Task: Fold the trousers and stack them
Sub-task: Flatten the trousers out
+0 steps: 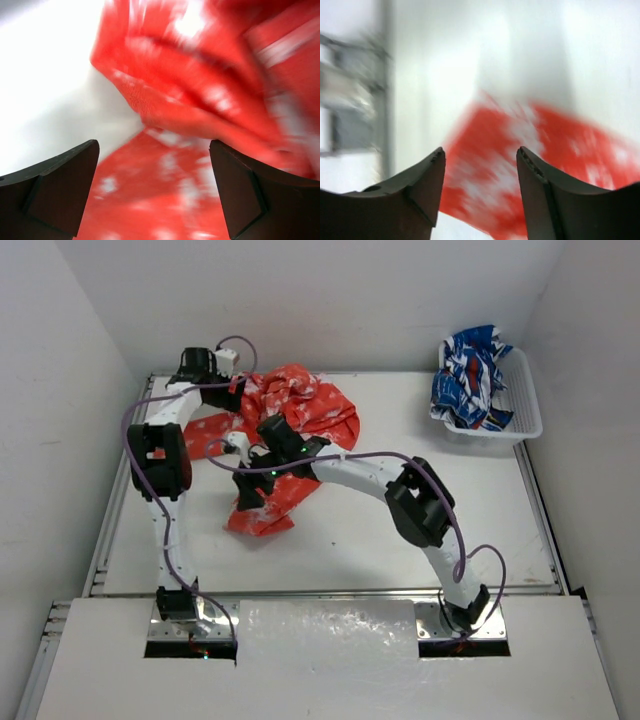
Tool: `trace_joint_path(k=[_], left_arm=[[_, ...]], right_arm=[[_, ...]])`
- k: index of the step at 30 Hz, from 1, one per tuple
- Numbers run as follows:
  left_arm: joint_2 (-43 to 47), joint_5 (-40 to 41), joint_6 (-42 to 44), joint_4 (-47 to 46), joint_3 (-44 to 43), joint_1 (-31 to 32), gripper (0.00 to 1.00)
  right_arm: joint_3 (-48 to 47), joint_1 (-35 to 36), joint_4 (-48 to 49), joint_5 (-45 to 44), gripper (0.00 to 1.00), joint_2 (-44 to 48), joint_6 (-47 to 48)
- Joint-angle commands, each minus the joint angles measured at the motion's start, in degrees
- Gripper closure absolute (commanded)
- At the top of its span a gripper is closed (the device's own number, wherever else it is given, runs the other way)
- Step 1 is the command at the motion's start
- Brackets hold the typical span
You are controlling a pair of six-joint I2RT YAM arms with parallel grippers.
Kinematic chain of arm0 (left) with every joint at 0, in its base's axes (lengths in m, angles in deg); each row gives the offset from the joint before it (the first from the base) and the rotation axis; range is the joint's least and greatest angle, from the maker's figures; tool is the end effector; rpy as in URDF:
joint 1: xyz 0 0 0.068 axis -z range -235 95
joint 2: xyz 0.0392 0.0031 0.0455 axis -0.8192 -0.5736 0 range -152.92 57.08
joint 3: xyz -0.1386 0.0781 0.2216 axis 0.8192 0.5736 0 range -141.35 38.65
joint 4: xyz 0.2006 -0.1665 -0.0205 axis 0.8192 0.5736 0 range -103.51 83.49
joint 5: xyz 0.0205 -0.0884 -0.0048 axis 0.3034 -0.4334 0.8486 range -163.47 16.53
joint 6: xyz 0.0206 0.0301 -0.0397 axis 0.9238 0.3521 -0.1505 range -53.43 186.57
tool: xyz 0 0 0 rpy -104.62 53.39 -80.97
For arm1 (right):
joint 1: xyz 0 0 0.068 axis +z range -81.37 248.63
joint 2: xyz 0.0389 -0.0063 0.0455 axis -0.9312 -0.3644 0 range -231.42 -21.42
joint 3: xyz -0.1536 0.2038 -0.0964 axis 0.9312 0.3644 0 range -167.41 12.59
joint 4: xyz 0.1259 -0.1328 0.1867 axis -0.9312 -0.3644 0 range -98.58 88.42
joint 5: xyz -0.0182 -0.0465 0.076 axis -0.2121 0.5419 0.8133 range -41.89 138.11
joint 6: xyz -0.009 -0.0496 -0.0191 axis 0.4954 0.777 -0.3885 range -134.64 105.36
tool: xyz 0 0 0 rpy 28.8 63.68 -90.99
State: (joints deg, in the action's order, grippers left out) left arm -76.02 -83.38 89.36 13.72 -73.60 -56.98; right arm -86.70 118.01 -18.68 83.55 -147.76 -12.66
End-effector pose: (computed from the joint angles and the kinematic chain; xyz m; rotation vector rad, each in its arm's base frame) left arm 0.5234 0.0120 0.1940 0.5102 2.3387 -0.0061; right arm 0.3070 0.3899 0.1963 -1.3420 2.0372 1.1184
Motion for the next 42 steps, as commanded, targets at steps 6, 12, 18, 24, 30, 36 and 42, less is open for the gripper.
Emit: trace_joint_path(k=[6,12,18,24,30,36,42], left_arm=[[20.82,-12.06,6.11,6.86,1.47,-0.57,0.04],[35.77,-17.23,13.24,19.94,19.76,-0.57,0.12],[50.29,-14.91,21.16,20.78,45.68,9.42,0.12],[51.27,-8.65,19.58,15.24,59.15,17.18,0.01],[43.81,-1.45,17.91,9.61,64.34,16.66,0.47],[42.48,1.82,18.6,9.6,59.61,6.82,1.0],[48.45,12.45,21.42,2.76,57.14,1.98,1.0]], right_arm=[[8.74,-11.23,25.2,-10.65,0.26,10.85,-22.27],[-12.04,-23.69,6.03,-31.41,0.4,-1.07,-31.8],[-22.43,-26.89,10.43,-39.02,0.27,-12.42,-41.8],[-31.49,-26.01,4.81,-53.01,0.16,-21.39,-22.59],[-26.05,-26.27,0.06,-48.18,0.2,-20.35,-22.19],[-24.3,-26.62,-7.23,-46.35,0.95,-17.54,-19.99],[4.43,-26.97,-11.3,-39.31,1.0,1.29,-19.73]])
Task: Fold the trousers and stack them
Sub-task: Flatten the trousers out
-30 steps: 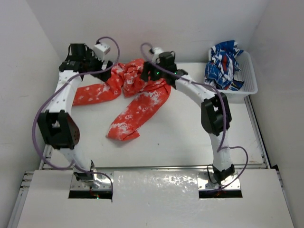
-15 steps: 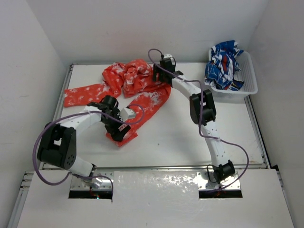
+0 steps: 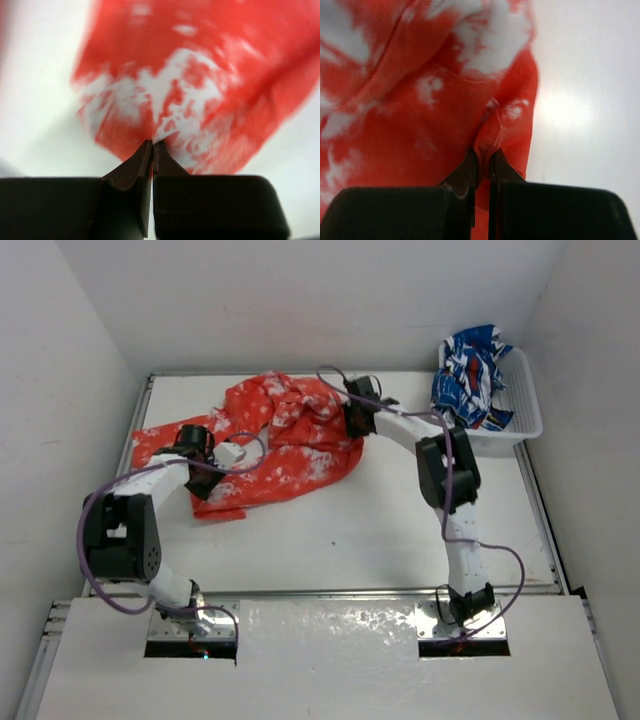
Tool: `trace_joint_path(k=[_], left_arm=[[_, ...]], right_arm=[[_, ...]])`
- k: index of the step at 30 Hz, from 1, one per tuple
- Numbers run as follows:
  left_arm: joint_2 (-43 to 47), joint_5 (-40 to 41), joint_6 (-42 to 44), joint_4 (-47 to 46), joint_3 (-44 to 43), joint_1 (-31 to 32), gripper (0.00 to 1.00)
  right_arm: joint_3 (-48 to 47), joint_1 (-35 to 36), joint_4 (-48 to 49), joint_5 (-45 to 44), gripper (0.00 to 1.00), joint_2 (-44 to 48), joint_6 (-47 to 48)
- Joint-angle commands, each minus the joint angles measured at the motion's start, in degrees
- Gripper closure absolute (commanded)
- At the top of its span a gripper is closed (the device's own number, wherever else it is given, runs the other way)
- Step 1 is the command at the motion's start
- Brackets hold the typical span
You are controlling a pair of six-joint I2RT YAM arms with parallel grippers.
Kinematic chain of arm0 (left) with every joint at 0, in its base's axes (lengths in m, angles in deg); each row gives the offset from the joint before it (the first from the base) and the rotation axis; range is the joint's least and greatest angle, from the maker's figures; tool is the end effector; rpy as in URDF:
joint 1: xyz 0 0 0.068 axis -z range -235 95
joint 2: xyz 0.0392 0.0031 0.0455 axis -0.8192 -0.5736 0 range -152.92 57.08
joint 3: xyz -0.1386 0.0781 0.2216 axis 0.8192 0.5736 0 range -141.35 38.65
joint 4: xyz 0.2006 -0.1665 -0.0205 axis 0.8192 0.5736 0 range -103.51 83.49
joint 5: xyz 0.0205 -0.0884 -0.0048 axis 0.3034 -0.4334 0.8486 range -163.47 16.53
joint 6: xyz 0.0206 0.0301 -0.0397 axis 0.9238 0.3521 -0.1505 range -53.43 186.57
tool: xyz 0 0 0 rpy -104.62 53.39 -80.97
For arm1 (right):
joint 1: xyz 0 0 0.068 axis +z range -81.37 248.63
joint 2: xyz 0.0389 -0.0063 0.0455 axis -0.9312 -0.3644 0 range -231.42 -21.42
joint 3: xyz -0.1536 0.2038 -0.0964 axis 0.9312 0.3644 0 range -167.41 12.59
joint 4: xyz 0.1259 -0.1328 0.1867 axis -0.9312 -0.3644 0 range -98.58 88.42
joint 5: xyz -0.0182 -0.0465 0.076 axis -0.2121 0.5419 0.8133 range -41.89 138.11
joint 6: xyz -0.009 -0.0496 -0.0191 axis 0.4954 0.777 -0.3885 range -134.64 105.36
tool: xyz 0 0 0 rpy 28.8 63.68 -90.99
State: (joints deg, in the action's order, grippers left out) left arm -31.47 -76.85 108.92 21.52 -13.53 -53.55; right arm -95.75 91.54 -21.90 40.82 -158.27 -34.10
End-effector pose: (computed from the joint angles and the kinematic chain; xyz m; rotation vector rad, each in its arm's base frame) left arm 0.2809 -0.0091 0.1767 1.0629 2.6078 0.0832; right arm 0.4885 0.2017 0.1474 -0.0150 2.4222 0.1850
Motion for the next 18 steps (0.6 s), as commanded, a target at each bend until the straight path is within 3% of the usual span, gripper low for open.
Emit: trace_joint_path(k=[1,3,4,7,8,9,10,11,12,14,16,18], left_arm=[[4.7,6.71,2.04,-6.01,-3.27,-3.02,1.0],[5.14,6.8,3.35,-6.28,-4.06,-3.47,1.0],[5.32,6.72,3.62,-5.94,-4.33,-3.56,1.0],[5.06,2.34,3.53,-3.31,-6.26,-3.56,1.0],[4.88,1.37,3.18,-2.34,-6.87,-3.56,0.98],[4.27,0.66,3.18,-1.03,-8.27,-3.48,0.91],[3.74,0.22,3.18,2.29,-9.42,-3.39,0.73],[2.52,0.56,3.18,6.07,-11.26,-3.3,0.67],[1.9,0.48,3.44,6.11,-12.14,-3.39,0.63],[1.28,0.13,3.71,10.93,-13.38,-3.47,0.53],[2.06,-1.88,3.88,13.4,-14.0,-4.09,0.41],[4.0,-3.38,3.71,14.54,-13.74,-4.53,0.35]], right_arm=[[19.94,-0.59,-2.33,4.12,1.0,16.14,1.97],[34.76,-0.59,4.54,5.09,1.0,24.32,1.8],[38.42,-0.51,5.19,5.27,1.0,30.71,1.8],[46.01,-0.59,3.71,5.97,1.0,38.21,3.72],[46.89,-0.59,3.36,6.49,0.9,39.46,4.78],[47.51,-0.59,3.18,6.93,0.7,40.43,5.92],[47.17,-0.59,2.66,8.24,0.54,41.83,8.19],[45.07,-0.59,1.17,8.34,0.41,42.37,8.74],[43.75,-0.59,0.63,7.91,0.39,42.81,9.09],[41.11,0.02,0.1,5.81,0.38,44.39,9.18],[37.77,2.9,1.24,2.39,0.44,45.62,10.05],[34.61,6.61,2.65,-2.89,0.64,46.15,11.81]])
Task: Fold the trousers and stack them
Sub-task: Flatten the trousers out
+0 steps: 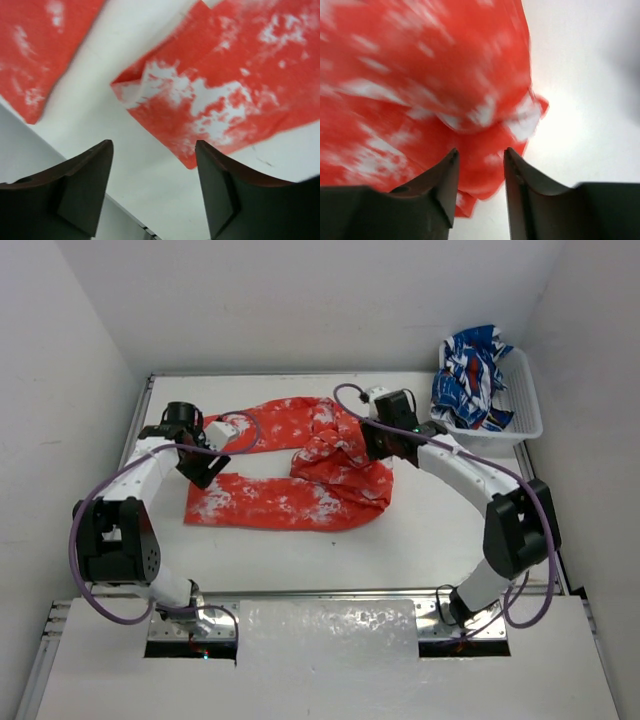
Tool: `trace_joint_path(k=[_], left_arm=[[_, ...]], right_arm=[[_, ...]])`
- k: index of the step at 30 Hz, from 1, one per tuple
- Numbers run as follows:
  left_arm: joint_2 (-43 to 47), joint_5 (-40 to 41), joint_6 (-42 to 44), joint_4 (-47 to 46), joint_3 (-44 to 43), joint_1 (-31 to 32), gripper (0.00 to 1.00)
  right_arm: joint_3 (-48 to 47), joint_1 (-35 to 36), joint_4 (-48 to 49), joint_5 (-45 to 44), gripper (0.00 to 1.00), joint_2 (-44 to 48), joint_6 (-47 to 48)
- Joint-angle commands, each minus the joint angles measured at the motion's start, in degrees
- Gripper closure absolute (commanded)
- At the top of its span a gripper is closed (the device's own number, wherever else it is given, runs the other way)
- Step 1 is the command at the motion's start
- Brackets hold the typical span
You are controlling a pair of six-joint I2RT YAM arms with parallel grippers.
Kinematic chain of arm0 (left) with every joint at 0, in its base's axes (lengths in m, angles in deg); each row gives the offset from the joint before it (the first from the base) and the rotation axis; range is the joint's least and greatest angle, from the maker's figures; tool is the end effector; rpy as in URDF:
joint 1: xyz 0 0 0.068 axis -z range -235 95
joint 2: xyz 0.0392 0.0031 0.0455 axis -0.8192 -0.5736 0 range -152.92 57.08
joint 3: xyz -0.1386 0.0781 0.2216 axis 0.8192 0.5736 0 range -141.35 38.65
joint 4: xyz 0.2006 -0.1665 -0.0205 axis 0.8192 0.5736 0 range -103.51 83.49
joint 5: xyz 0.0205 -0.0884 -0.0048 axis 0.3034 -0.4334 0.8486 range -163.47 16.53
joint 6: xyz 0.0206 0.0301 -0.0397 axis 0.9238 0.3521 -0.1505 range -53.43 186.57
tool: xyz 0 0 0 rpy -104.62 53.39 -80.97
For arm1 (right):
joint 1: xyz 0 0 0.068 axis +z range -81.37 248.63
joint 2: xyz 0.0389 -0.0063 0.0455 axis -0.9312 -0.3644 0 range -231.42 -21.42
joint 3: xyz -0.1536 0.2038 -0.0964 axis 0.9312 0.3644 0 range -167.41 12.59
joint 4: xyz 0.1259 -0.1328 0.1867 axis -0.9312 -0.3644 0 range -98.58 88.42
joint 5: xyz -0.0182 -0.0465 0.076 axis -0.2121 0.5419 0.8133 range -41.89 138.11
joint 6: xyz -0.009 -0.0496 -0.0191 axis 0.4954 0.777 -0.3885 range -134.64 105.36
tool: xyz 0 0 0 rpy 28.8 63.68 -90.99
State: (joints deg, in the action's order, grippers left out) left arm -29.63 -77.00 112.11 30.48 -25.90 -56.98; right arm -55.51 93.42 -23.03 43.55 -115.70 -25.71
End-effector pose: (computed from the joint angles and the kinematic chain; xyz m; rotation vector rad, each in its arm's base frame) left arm 0.2985 0.0082 0.2401 1.0302 2.5306 0.1553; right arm 0.3278 0.1484 0.2415 -0.2507 2.3948 0.1962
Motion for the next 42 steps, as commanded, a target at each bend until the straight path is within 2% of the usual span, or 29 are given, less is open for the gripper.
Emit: trace_joint_path(k=[1,2,4,6,7,8,9,11,12,13,16,17,20,22,24,25,26,27,28,29,30,31,33,35,38,39,40,41,42], left_arm=[[2.86,-4.28,0.43,5.93,-0.93,-1.79,0.32],[3.57,-4.47,0.6,6.02,0.82,-2.24,0.31],[5.41,-2.81,1.13,4.89,3.63,-3.55,0.29],[6.21,0.26,1.57,2.52,8.47,-5.13,0.25],[6.12,0.36,1.48,2.51,9.61,-5.92,0.24],[6.03,-0.33,1.31,2.51,11.01,-6.8,0.22],[5.69,-1.64,0.87,1.46,11.46,-8.2,0.21],[4.64,-5.86,-1.23,-0.3,12.52,-11.9,0.17],[3.93,-7.88,-1.85,-1.96,12.78,-13.74,0.16],[3.23,-8.68,-2.64,-2.85,12.87,-14.19,0.15],[-0.9,-12.02,-5.54,-4.26,12.35,-14.63,0.05],[-3.08,-12.64,-6.16,-5.04,12.26,-14.63,0.02],[-7.22,-10.98,-8.27,-7.07,12.52,-14.11,0.0],[-8.55,-10.09,-8.8,-6.99,12.0,-13.84,0.0],[-9.26,-9.92,-9.06,-7.77,11.56,-13.84,0.07],[-9.87,-10.0,-9.15,-8.12,10.6,-13.84,0.13],[-10.31,-9.92,-9.41,-8.04,9.81,-13.93,0.39],[-10.84,-9.4,-10.02,-7.87,8.93,-13.93,0.51],[-11.89,-9.04,-11.16,-6.47,6.57,-14.02,0.63],[-12.33,-9.04,-11.61,-5.76,5.33,-14.02,0.81],[-12.51,-8.95,-12.66,-5.32,3.58,-14.11,0.95],[-12.25,-8.78,-12.93,-4.97,2.86,-14.19,1.0],[-10.85,-7.11,-12.5,-4.96,1.28,-15.16,1.0],[-9.27,-4.22,-11.27,-6.98,0.49,-17.52,1.0],[-6.71,-3.5,-8.38,-7.34,-3.19,-22.62,1.0],[-5.75,-4.2,-7.58,-6.73,-4.34,-23.85,1.0],[-5.05,-5.6,-7.14,-5.94,-5.05,-25.95,1.0],[-4.34,-5.96,-7.04,-5.84,-5.84,-26.75,1.0],[-2.68,-6.14,-7.04,-5.67,-6.11,-27.28,1.0]], right_arm=[[-6.95,8.48,4.05,-6.51,0.7,3.05,4.47],[-10.44,10.08,3.53,-5.56,0.72,0.53,4.57],[-15.81,13.6,0.99,-4.32,0.52,-3.96,4.22],[-27.05,16.06,-5.94,-7.56,0.38,-13.09,3.69],[-31.79,16.77,-8.93,-8.96,0.36,-16.52,3.17],[-40.54,17.21,-14.0,-10.2,0.33,-19.94,2.46],[-44.28,18.0,-15.71,-12.91,0.28,-26.16,1.76],[-51.57,18.88,-17.3,-16.26,0.24,-31.2,2.02],[-52.66,19.32,-16.87,-17.84,0.15,-34.8,3.06],[-53.19,19.32,-16.35,-18.2,0.13,-36.31,3.51],[-54.33,19.32,-17.82,-20.04,0.1,-42.02,8.42],[-56.08,19.24,-21.49,-20.92,0.09,-43.43,9.48],[-55.58,19.24,-26.0,-21.12,0.07,-46.08,9.93],[-52.77,18.88,-25.05,-16.83,0.1,-43.64,9.05],[-48.28,18.88,-21.19,-14.7,0.22,-41.78,9.49],[-47.49,18.71,-19.43,-13.04,0.38,-40.99,9.31],[-48.0,17.75,-19.24,-11.28,0.49,-41.07,8.53],[-48.88,16.96,-19.33,-9.0,0.6,-41.16,5.13],[-51.15,15.04,-19.33,-3.32,0.84,-41.07,3.01],[-52.13,14.23,-19.07,-0.92,0.94,-40.64,0.46],[-53.53,13.7,-18.28,0.41,1.0,-39.15,0.17],[-54.15,13.0,-18.01,1.3,1.0,-38.09,0.26],[-54.6,12.65,-17.4,1.74,1.0,-35.29,1.66],[-52.15,12.12,-15.47,1.66,1.0,-28.36,3.07],[-40.14,10.19,-9.85,-0.01,1.0,-13.87,1.06],[-31.4,9.14,-6.01,0.33,1.0,-9.56,-0.6],[-27.05,6.34,-4.14,0.51,1.0,-5.17,-3.93],[-22.3,4.49,-2.3,0.95,1.0,3.23,-5.44],[-14.25,2.73,-0.54,0.87,1.0,7.14,-6.67]])
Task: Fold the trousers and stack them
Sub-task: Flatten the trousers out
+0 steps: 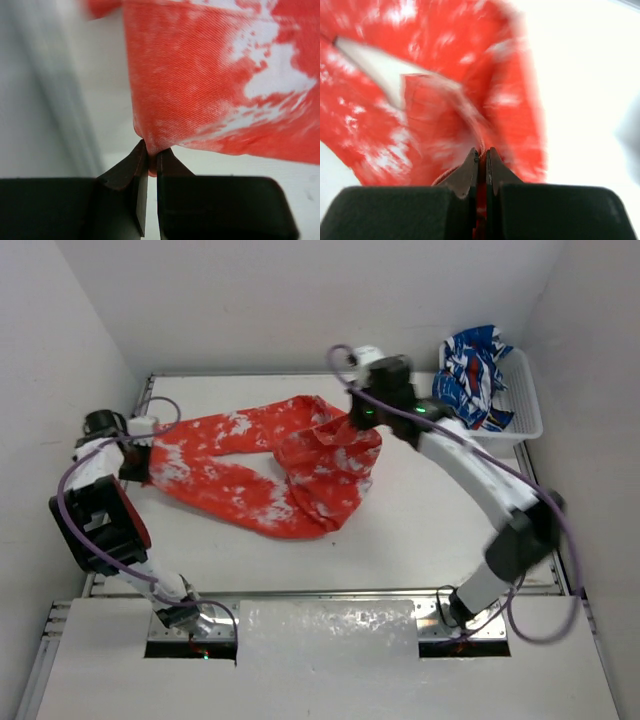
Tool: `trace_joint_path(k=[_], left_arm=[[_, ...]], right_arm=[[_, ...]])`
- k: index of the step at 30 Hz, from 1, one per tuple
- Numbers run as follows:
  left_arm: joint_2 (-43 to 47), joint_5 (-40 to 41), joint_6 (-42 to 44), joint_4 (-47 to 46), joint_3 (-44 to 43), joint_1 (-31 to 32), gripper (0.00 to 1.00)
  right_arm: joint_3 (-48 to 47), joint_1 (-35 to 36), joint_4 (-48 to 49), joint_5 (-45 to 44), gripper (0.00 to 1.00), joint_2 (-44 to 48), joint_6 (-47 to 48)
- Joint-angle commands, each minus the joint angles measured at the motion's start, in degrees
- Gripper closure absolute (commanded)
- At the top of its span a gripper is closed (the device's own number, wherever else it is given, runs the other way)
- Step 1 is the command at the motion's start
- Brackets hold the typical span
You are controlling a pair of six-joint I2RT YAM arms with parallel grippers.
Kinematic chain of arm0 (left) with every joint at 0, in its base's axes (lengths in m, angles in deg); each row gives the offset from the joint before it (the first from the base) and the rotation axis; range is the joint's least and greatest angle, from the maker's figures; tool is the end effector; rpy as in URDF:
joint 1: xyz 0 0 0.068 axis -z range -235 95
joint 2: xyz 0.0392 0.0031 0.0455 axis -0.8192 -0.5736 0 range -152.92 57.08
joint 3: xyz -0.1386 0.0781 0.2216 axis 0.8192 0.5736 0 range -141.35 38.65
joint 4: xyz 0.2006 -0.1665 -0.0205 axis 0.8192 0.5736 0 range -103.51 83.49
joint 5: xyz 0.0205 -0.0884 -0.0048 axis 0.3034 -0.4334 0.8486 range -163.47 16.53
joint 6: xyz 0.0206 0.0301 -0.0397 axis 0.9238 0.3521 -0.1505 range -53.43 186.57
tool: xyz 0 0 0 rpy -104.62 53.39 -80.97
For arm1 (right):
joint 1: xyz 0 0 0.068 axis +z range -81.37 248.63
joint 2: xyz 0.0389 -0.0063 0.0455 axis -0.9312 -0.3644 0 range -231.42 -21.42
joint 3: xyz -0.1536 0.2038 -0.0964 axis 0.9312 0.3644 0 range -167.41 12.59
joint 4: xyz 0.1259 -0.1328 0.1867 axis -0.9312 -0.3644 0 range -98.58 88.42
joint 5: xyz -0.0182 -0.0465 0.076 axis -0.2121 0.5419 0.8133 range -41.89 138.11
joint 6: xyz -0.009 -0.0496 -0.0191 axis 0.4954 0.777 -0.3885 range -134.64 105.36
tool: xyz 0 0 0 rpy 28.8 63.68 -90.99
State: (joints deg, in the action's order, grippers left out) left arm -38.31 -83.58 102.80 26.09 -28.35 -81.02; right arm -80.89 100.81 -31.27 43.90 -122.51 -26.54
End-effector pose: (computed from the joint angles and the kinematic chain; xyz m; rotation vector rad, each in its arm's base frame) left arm 0.2990 0.1391 0.2116 0.2888 2.7076 0.0674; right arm 0.3472 0.2156 0.3331 -0.3544 2.2132 0.3403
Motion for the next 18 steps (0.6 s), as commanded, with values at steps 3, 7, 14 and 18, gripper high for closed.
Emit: trace_joint_path(k=[3,7,14,18], left_arm=[[8.55,-0.61,2.44,-0.57,-3.4,-3.69,1.0],[9.53,-0.53,2.71,-1.71,-1.64,-3.6,1.0],[10.49,-5.52,2.09,1.71,-1.64,-3.42,1.0],[11.63,-8.7,4.73,4.44,0.46,-2.29,1.0]], right_arm=[[23.19,-12.66,6.33,-1.32,1.0,26.8,-8.05],[33.69,-25.81,5.87,-4.85,1.0,36.92,-9.62],[41.44,-35.25,7.81,-5.99,0.25,34.14,-9.19],[36.44,-37.2,5.09,-4.49,0.22,28.86,-9.9]])
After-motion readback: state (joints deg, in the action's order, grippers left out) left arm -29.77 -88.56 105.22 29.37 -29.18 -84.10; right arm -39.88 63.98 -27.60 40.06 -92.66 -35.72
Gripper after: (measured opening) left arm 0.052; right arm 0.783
